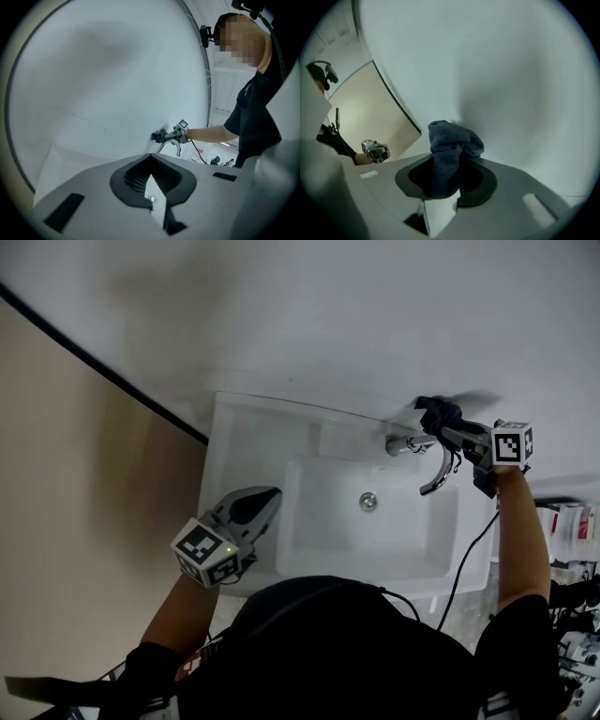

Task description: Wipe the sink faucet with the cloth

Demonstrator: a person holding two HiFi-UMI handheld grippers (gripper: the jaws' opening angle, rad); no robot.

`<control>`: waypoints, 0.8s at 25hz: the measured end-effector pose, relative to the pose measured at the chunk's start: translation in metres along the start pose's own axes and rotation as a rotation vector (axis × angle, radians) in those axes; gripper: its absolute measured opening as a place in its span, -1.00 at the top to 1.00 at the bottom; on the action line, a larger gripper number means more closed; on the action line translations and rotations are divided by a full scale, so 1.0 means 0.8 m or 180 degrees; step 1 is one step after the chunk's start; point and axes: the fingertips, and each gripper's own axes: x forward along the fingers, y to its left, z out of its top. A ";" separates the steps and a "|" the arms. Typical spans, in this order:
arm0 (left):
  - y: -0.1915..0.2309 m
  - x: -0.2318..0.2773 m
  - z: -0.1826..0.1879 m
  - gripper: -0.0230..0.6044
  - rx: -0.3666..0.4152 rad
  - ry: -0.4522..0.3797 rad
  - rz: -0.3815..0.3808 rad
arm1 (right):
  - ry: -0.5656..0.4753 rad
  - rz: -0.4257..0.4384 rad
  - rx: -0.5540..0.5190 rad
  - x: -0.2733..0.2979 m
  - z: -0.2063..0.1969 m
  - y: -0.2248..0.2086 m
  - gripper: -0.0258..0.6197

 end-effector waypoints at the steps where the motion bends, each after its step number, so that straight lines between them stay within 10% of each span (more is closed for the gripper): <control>1: -0.006 0.002 -0.002 0.93 0.0006 0.0026 0.0043 | -0.0199 0.0087 0.0089 0.000 0.000 -0.004 0.57; 10: -0.091 0.044 -0.022 0.93 0.0034 0.0216 0.0266 | -0.1747 0.0731 0.0650 -0.028 -0.016 -0.042 0.57; 20: -0.165 0.098 -0.050 0.93 0.0229 0.0523 0.0203 | -0.1558 -0.0313 0.0523 0.054 -0.111 -0.102 0.59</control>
